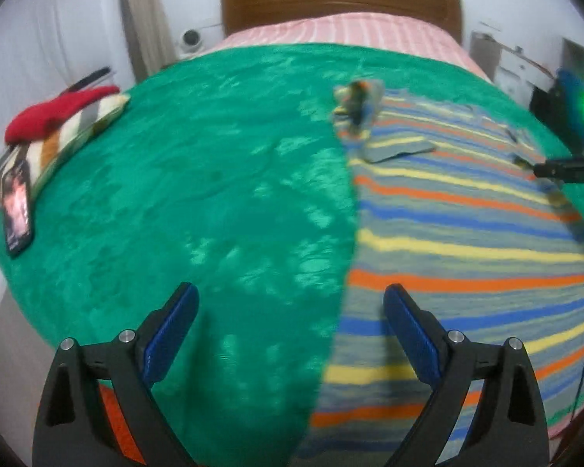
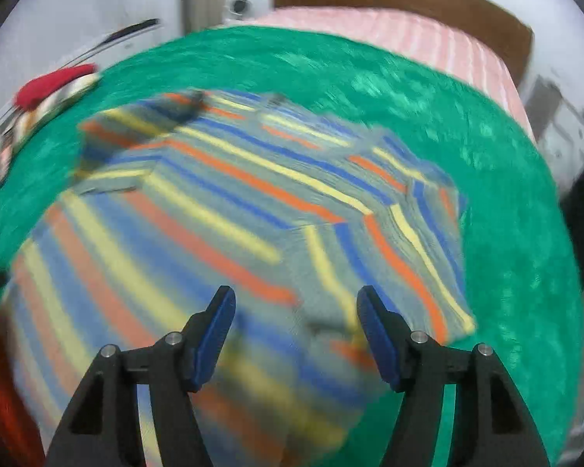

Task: Fold small clothes
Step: 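Grasp the grey sleeve cuff with the right tool and lay it across the body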

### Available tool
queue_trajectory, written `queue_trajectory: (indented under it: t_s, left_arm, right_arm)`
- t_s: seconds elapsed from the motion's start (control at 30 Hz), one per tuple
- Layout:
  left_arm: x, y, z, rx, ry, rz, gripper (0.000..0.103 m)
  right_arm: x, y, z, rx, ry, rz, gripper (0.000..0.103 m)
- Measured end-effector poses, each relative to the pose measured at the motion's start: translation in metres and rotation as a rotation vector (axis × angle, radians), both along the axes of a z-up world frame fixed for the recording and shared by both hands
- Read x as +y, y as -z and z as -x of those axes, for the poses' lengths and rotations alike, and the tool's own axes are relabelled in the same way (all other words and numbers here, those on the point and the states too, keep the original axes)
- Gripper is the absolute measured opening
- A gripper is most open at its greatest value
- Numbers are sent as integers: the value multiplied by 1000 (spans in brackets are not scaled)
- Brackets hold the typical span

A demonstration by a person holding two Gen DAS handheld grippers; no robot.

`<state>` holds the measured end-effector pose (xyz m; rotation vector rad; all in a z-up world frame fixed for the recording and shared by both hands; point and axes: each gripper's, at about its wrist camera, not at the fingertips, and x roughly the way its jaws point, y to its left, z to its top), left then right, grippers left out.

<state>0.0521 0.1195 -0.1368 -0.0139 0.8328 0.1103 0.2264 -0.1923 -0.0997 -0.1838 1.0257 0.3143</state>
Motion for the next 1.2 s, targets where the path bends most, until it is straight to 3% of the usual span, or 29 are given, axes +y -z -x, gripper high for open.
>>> queue_trajectory:
  t_s: [0.03, 0.07, 0.13, 0.2, 0.3, 0.4, 0.53, 0.63, 0.8, 0.87, 1.0, 1.13, 1.2]
  left_arm:
    - [7, 0, 0, 1, -21, 32, 97]
    - [12, 2, 0, 2, -35, 58, 97]
    - [19, 6, 0, 10, -55, 96, 96]
    - [23, 8, -3, 19, -66, 120, 97]
    - [25, 11, -7, 30, -86, 149, 96]
    - [21, 17, -12, 53, -94, 142, 96]
    - [17, 20, -11, 60, -103, 112, 96]
    - [17, 22, -10, 72, -112, 93, 96]
    - [17, 25, -10, 82, -118, 90, 96]
    - [15, 24, -10, 80, -112, 75, 96]
    - [15, 23, -9, 77, -109, 79, 96]
    - [16, 23, -10, 74, -110, 88, 96]
    - [14, 23, -10, 70, -107, 84, 96]
  right_arm:
    - [-9, 9, -10, 32, 38, -11, 9]
    - [-22, 13, -20, 73, 91, -38, 6]
    - [-67, -5, -23, 34, 230, -118, 6]
    - [-112, -29, -19, -21, 335, -119, 6]
    - [-190, -68, -11, -100, 495, -18, 6]
    - [-250, -84, -4, -102, 589, 86, 6]
    - [-275, -76, -7, -88, 602, 183, 5]
    - [-273, -54, -7, -57, 588, 284, 5]
    - [-304, 0, 5, 39, 645, 266, 5]
    - [-310, 13, 13, 73, 646, 174, 6]
    - [-312, 9, 34, 53, 648, 83, 51]
    - [-293, -26, 79, -55, 615, 30, 51]
    - [-266, -32, 97, -5, 502, -185, 50]
